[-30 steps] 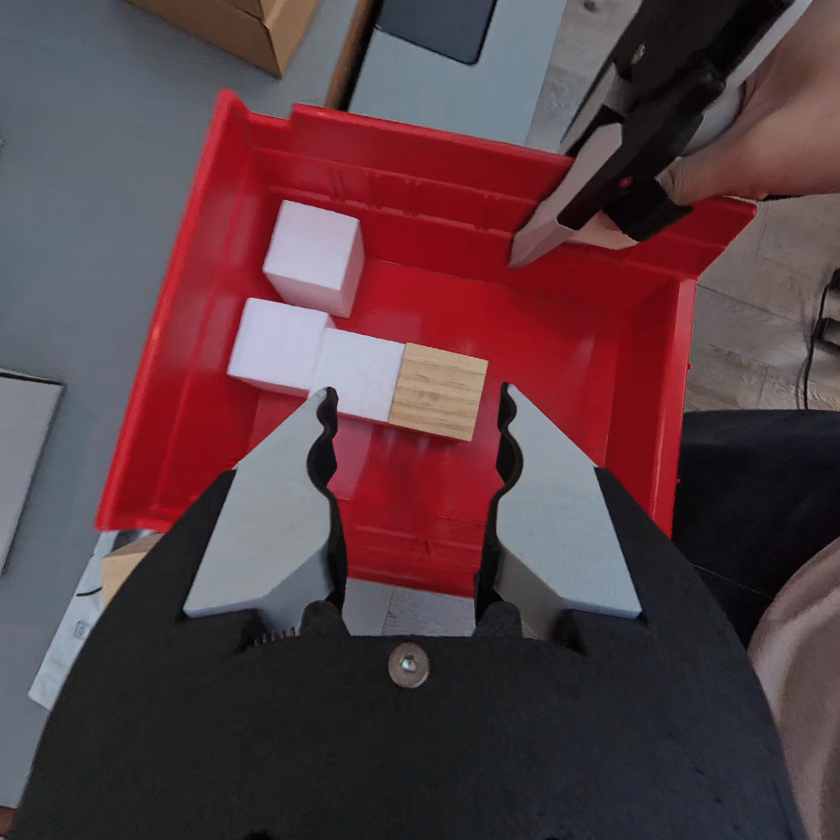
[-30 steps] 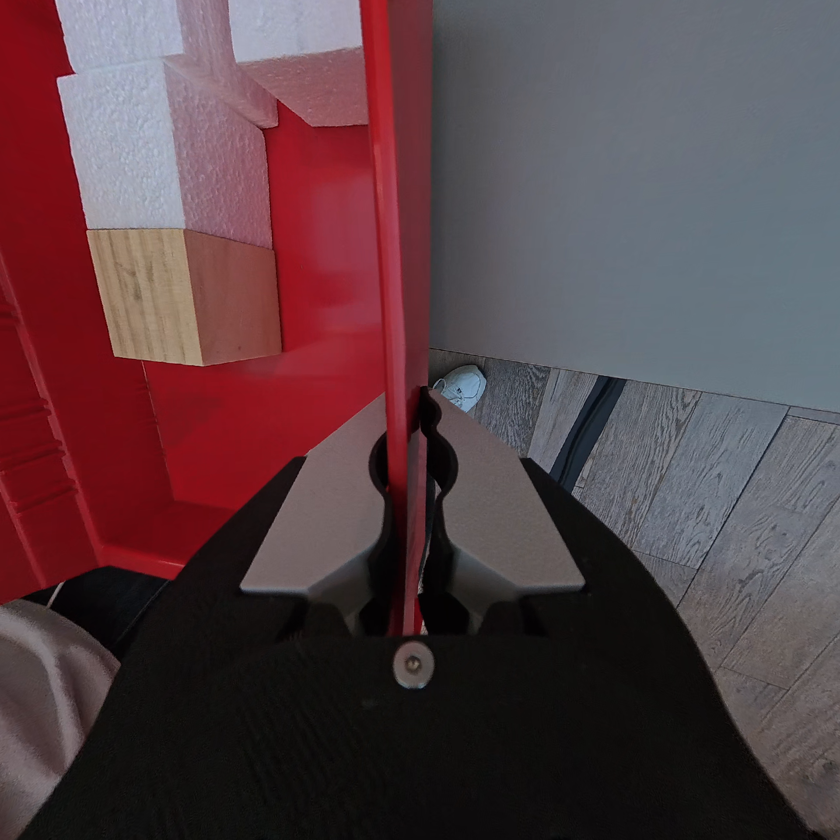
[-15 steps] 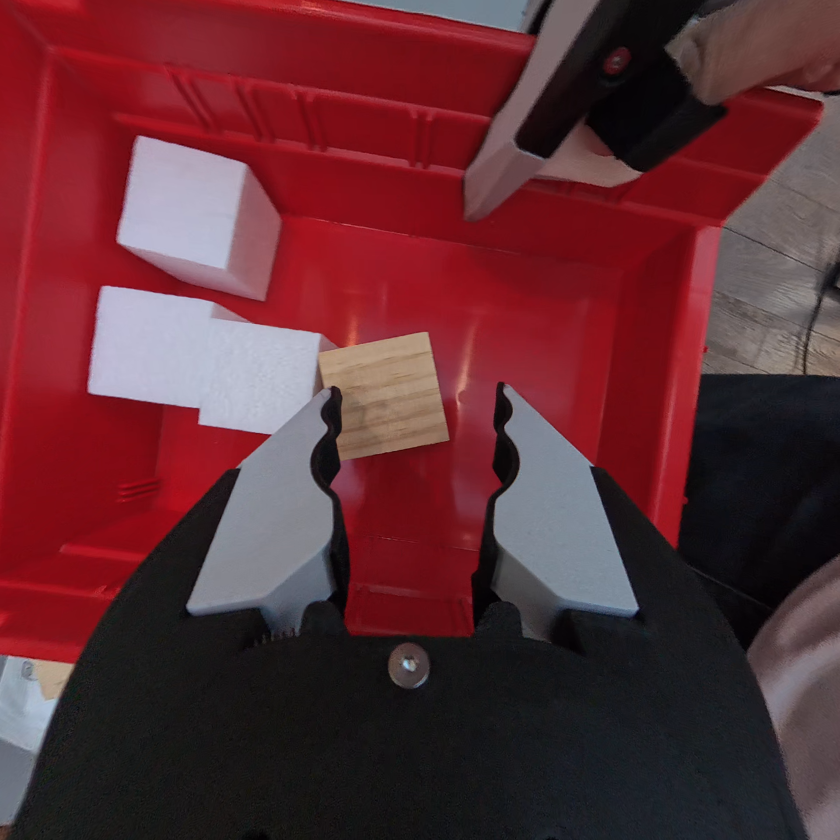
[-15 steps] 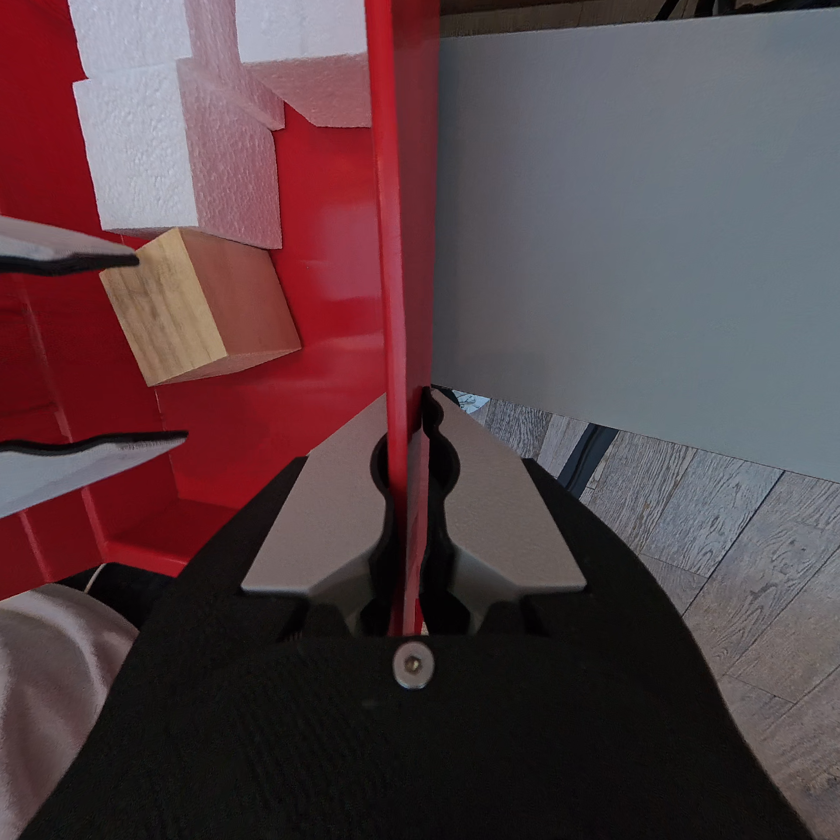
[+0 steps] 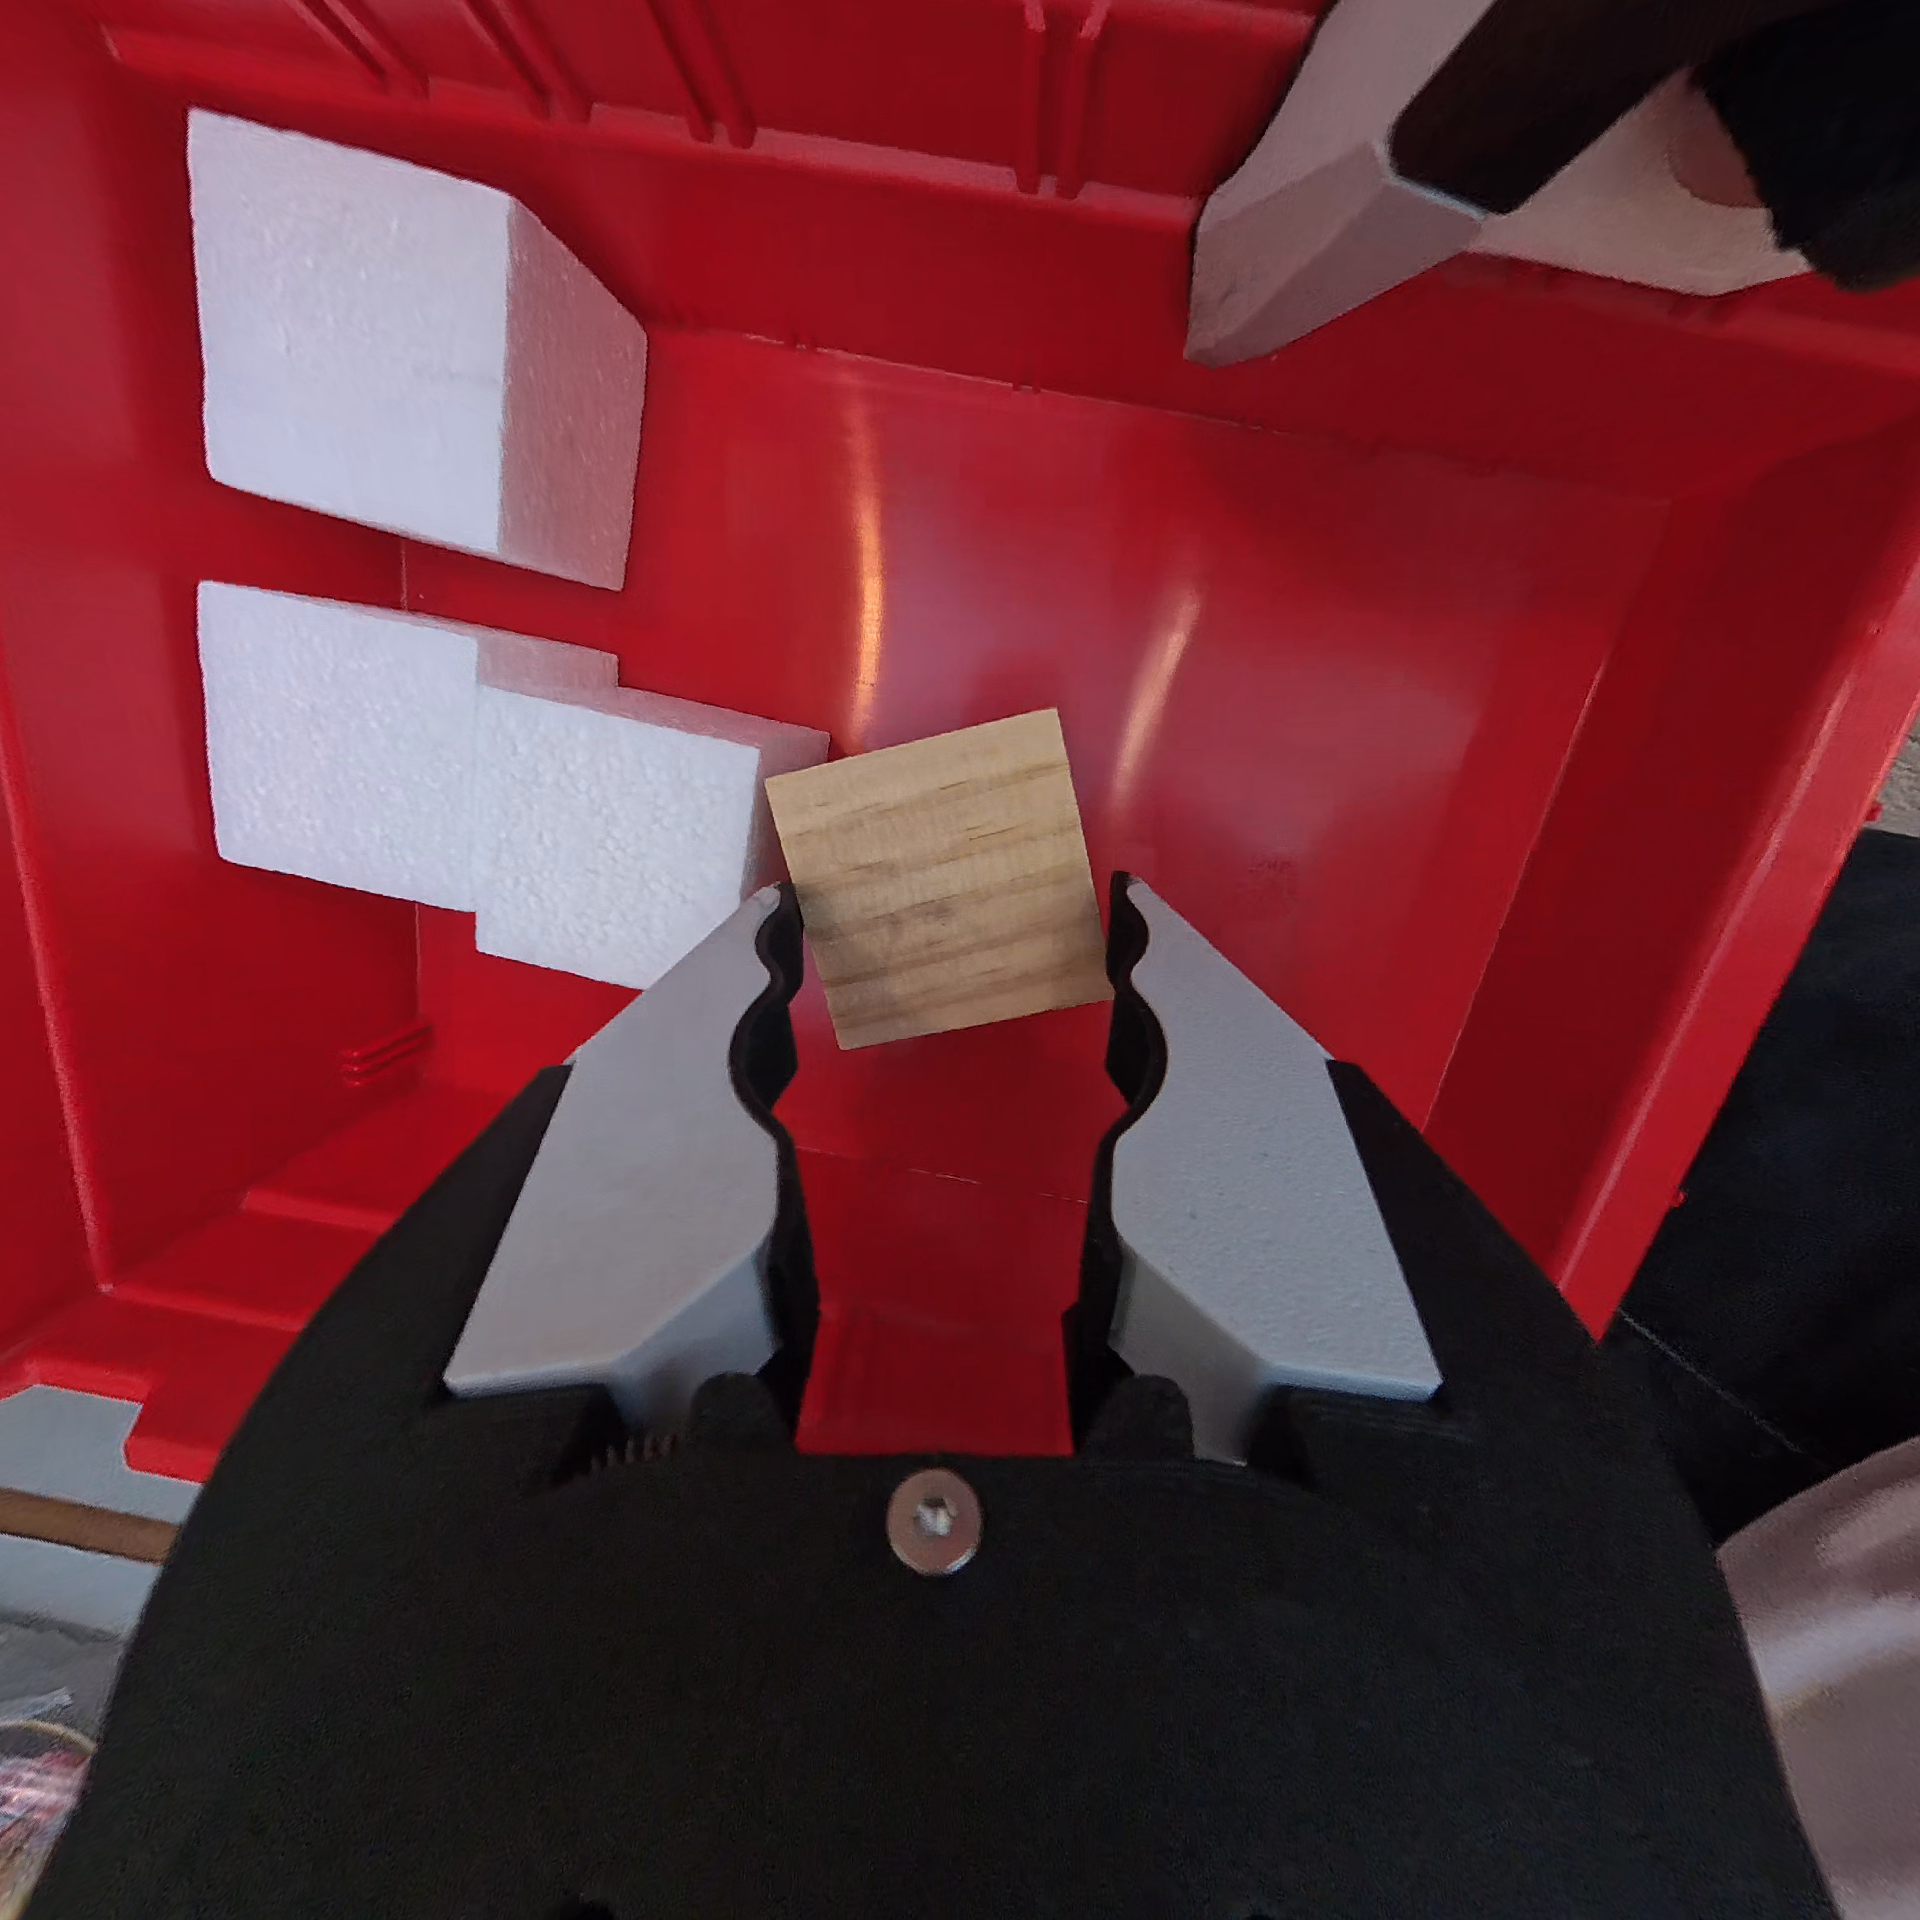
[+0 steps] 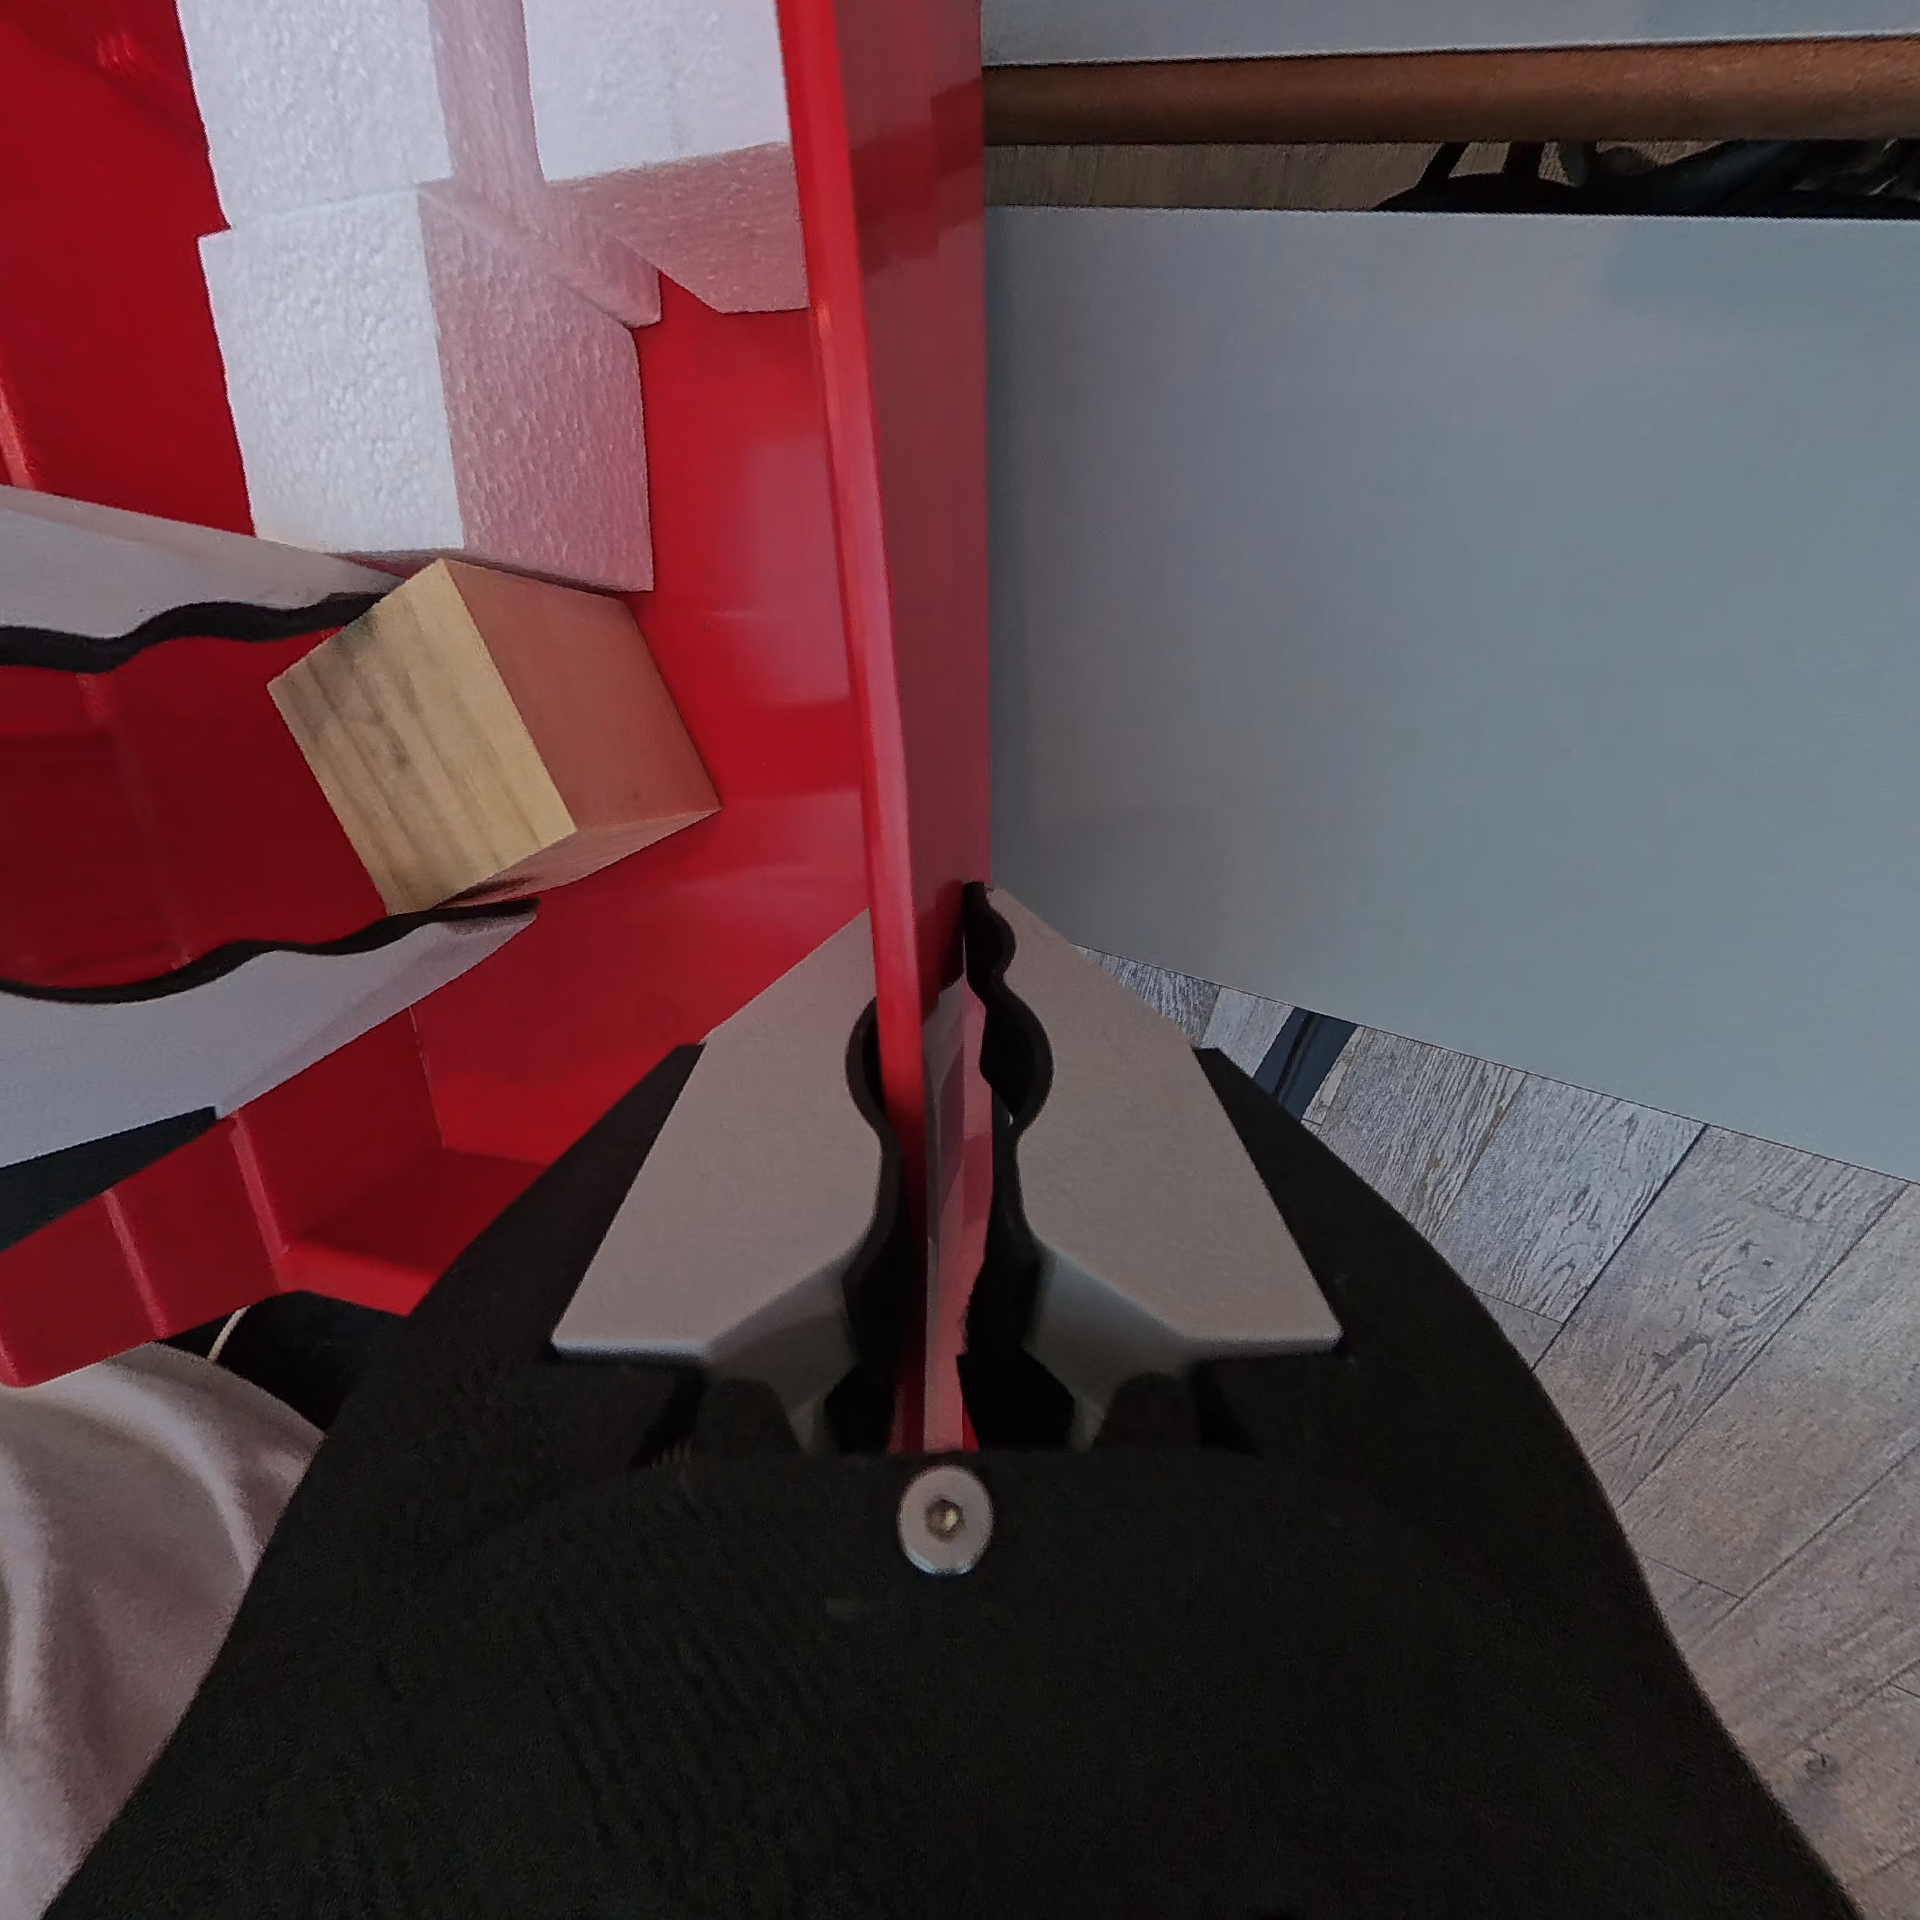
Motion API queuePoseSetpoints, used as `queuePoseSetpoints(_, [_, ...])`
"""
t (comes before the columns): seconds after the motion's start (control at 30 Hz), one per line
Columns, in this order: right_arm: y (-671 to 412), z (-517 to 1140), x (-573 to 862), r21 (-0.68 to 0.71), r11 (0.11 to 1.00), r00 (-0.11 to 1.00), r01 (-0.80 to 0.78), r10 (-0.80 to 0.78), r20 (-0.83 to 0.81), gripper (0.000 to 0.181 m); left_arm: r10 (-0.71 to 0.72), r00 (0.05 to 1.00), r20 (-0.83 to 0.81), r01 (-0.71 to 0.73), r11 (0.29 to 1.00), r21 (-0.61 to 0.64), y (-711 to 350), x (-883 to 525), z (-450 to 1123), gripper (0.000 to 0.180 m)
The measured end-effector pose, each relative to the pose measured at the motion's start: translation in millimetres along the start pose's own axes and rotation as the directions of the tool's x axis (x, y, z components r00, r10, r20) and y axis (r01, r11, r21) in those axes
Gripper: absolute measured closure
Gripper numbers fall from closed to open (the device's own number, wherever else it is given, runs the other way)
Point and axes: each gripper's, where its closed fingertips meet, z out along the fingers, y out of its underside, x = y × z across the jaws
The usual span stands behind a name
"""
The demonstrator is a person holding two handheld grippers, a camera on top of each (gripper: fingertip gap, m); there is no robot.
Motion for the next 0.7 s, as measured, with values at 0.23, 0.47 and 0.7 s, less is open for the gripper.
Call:
queuePoseSetpoints(0.23, [5,-4,4,-0.004,1.000,1.000,-0.010,0.010,0.012,0.178,0.061,0.998,0.004,-0.060,0.994,-0.091,-5,5,9,0.121])
queuePoseSetpoints(0.47, [7,-20,15,0.036,0.998,0.998,-0.052,0.051,0.026,0.178,-0.133,0.960,-0.245,0.177,0.970,0.167,-32,18,-63,0.121])
queuePoseSetpoints(0.7, [33,-39,51,0.045,0.995,0.995,-0.087,0.089,-0.037,0.178,-0.351,0.933,-0.082,0.356,0.860,0.365,45,-117,-154,0.122])
